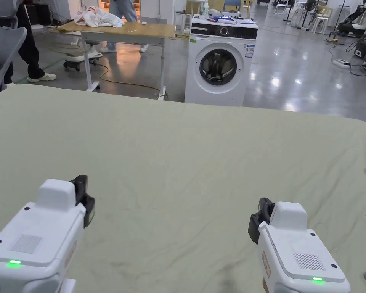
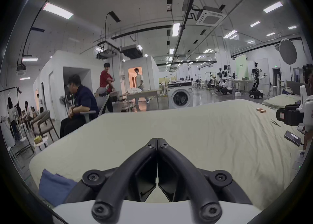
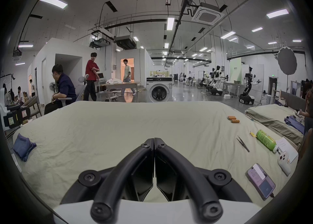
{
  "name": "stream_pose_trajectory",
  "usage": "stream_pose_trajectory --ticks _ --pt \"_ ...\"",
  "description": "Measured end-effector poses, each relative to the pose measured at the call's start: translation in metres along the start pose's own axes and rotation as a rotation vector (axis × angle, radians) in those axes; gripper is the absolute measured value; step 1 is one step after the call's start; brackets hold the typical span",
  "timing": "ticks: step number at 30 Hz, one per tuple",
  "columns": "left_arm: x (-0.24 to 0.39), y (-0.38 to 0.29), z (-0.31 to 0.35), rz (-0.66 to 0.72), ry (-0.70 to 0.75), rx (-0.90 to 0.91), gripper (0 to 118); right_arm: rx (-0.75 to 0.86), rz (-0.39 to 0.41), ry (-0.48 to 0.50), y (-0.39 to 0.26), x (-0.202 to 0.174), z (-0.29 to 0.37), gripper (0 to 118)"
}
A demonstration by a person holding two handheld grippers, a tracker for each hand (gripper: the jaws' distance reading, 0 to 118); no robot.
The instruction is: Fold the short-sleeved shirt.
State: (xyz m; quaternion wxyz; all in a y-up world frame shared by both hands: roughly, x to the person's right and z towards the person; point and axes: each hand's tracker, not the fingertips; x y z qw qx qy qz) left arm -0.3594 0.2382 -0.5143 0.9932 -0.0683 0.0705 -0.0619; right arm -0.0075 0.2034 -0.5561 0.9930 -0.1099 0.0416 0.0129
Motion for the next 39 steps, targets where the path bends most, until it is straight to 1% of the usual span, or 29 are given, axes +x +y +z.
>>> stream_pose_trajectory --ticks 1,4,6,13,22,39 --pt "0.012 0.004 0.002 -0.009 -0.002 0.013 0 0.009 0.007 -0.003 0.002 0.0 0.001 0" --pt "0.022 0.012 -0.001 -0.002 -0.008 0.041 0 0.026 0.004 -0.008 0.007 0.001 0.002 0" --pt "0.033 0.015 0.0 0.02 -0.002 0.068 0 0.045 0.005 -0.015 0.01 0.001 0.004 0" --pt "0.056 0.016 0.004 0.032 -0.012 0.076 0 0.086 0.022 -0.034 0.018 0.001 0.008 0" --pt "0.065 0.016 0.003 0.022 0.004 0.094 0 0.091 0.003 -0.044 0.019 0.002 0.009 0" --pt "0.069 0.018 0.004 0.007 0.006 0.094 0 0.082 0.001 -0.04 0.013 0.0 0.01 0"
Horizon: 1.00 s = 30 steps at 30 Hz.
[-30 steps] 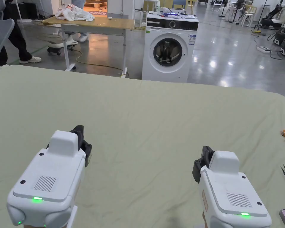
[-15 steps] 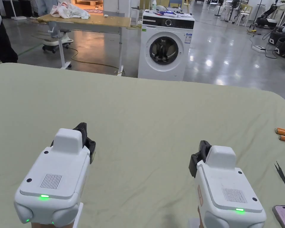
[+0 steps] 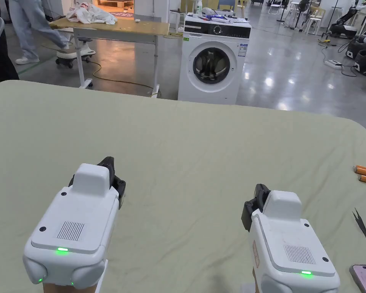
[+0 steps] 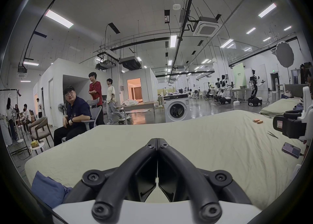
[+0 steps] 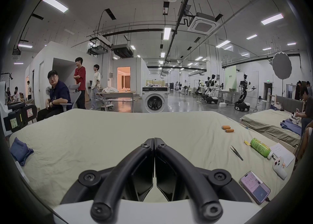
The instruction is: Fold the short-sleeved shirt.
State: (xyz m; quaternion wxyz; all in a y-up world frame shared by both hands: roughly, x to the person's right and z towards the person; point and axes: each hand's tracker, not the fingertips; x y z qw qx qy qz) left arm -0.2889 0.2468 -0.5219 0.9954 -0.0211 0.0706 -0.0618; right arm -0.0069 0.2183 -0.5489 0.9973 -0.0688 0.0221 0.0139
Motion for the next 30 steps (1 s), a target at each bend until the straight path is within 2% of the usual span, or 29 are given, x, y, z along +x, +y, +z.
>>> stream_pose_trajectory --ticks 3,6,7,8,10,11,14,20,27,30 --pt "-0.002 -0.001 -0.001 0.003 0.006 -0.004 3 -0.001 0.0 0.002 0.0 0.0 -0.001 0" --pt "-0.004 -0.002 -0.001 0.008 0.015 -0.004 29 0.008 0.001 -0.001 0.0 0.001 -0.001 1" --pt "-0.004 -0.002 -0.001 0.01 0.019 -0.006 42 0.009 0.003 -0.002 0.0 0.001 -0.001 9" --pt "-0.006 -0.002 -0.001 0.016 0.018 -0.008 49 0.011 0.003 -0.006 0.001 0.001 -0.001 22" --pt "-0.007 -0.002 -0.001 0.021 0.02 -0.005 62 0.01 0.006 -0.01 0.001 0.001 -0.002 68" --pt "-0.008 -0.002 -0.001 0.02 0.028 0.001 66 0.005 0.009 -0.013 0.001 0.001 -0.004 76" --pt "-0.009 -0.001 -0.001 0.01 0.043 0.006 77 0.018 0.011 -0.015 0.0 0.001 -0.004 80" --pt "-0.015 -0.001 -0.004 0.039 0.043 0.002 78 0.052 0.012 -0.006 0.002 0.0 -0.003 90" --pt "-0.021 -0.002 -0.008 0.086 0.055 -0.016 84 0.083 0.028 0.022 0.007 -0.002 -0.002 98" --pt "-0.022 -0.001 -0.008 0.089 0.049 -0.019 90 0.085 0.04 -0.002 0.01 -0.005 -0.003 101"
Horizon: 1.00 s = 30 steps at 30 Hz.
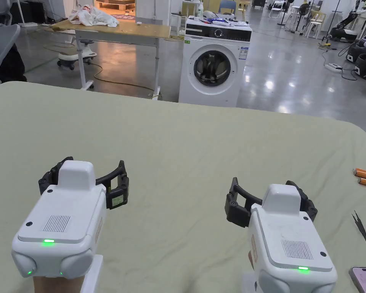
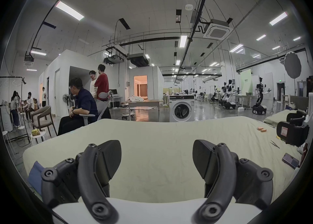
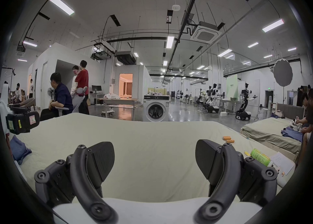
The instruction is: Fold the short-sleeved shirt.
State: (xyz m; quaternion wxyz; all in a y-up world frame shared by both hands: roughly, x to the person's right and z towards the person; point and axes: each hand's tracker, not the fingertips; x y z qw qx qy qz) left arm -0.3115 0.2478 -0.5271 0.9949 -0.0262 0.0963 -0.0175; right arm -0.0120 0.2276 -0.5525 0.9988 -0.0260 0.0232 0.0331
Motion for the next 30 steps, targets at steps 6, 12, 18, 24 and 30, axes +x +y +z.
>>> stream_pose_trajectory --ticks 6,12,18,24,30 --pt "0.004 -0.001 0.001 -0.048 0.003 0.02 97 -0.023 -0.062 0.015 0.007 0.006 -0.006 102" --pt "0.001 0.001 0.0 -0.007 -0.003 0.022 99 -0.064 -0.104 -0.027 0.009 0.01 -0.014 101" --pt "-0.006 0.005 -0.005 0.066 -0.005 0.01 101 -0.167 -0.175 -0.036 0.014 0.014 -0.024 101" --pt "-0.006 0.008 -0.005 0.034 -0.018 0.019 105 -0.26 -0.249 -0.075 0.022 0.013 -0.031 101" --pt "-0.003 0.012 -0.006 0.013 -0.016 0.012 106 -0.29 -0.215 -0.11 0.024 0.006 -0.038 101"
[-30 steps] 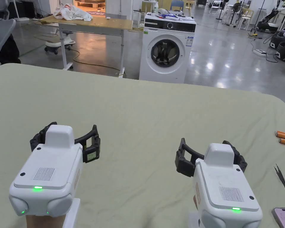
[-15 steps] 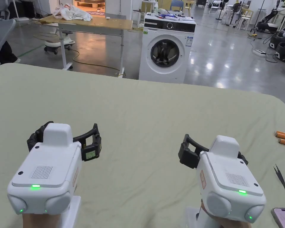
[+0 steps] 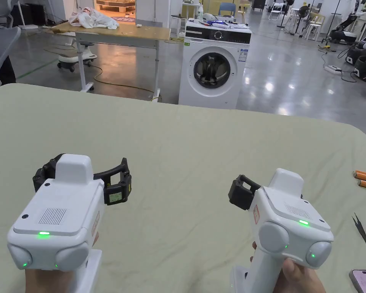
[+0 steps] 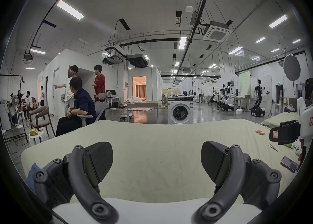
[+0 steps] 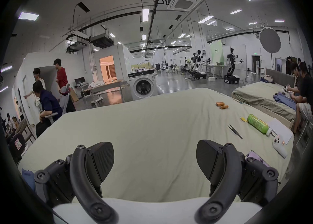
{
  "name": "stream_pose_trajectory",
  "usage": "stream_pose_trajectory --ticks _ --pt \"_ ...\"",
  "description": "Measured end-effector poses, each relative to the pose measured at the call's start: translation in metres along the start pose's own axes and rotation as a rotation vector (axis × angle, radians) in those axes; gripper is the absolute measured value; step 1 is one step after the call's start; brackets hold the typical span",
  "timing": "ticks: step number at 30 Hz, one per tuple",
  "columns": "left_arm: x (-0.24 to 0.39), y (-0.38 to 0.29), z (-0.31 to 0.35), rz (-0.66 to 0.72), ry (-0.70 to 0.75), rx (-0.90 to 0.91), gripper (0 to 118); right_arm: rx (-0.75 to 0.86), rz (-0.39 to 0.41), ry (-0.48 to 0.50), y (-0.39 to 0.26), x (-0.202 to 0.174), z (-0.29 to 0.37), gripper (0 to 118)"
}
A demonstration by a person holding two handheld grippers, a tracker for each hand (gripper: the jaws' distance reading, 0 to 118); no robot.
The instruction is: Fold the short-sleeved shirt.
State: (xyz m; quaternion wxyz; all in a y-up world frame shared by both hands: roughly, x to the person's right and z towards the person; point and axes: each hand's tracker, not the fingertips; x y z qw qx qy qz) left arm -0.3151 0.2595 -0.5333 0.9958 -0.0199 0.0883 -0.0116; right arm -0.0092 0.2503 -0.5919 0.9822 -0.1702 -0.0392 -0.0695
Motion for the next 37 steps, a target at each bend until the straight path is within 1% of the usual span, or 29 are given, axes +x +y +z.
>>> stream_pose_trajectory --ticks 4,10,28,37 --pt "0.0021 -0.0002 0.0 -0.012 -0.001 -0.003 107 -0.004 0.001 0.008 0.0004 0.0007 -0.001 101" --pt "0.0027 -0.0009 0.0002 -0.003 0.002 -0.003 107 0.017 0.035 0.005 0.0014 0.0004 -0.0003 102" --pt "0.0065 -0.0046 0.0011 -0.048 -0.03 -0.02 107 0.017 0.06 0.013 -0.0006 -0.0012 -0.0001 104" --pt "0.007 -0.0038 -0.0005 -0.07 -0.022 -0.025 107 0.023 0.057 -0.018 -0.0002 -0.0018 -0.0019 105"
